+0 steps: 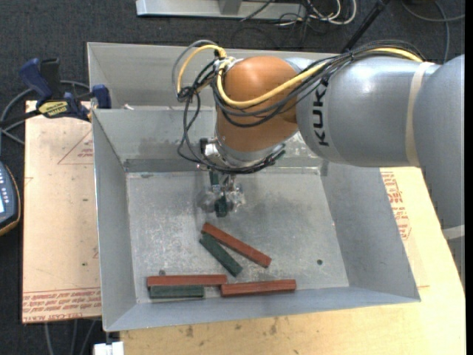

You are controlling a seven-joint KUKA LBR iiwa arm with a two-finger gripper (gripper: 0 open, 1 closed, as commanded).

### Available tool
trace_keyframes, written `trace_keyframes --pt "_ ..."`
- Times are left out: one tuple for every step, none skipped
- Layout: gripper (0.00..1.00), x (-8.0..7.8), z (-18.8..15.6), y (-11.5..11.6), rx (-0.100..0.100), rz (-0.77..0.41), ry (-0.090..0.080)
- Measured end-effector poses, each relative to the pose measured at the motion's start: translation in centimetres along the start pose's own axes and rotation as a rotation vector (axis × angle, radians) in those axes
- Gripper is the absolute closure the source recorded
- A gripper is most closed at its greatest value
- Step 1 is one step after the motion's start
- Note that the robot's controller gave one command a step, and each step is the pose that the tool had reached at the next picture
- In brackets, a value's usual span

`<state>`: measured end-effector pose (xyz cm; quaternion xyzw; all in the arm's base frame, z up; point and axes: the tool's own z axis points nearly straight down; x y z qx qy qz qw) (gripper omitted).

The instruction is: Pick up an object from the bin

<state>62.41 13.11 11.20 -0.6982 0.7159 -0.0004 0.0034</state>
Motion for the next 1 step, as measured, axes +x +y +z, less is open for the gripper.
trace_keyframes --pt "1.0 -0.13 -5.71 -0.2 0.003 0.005 0.0"
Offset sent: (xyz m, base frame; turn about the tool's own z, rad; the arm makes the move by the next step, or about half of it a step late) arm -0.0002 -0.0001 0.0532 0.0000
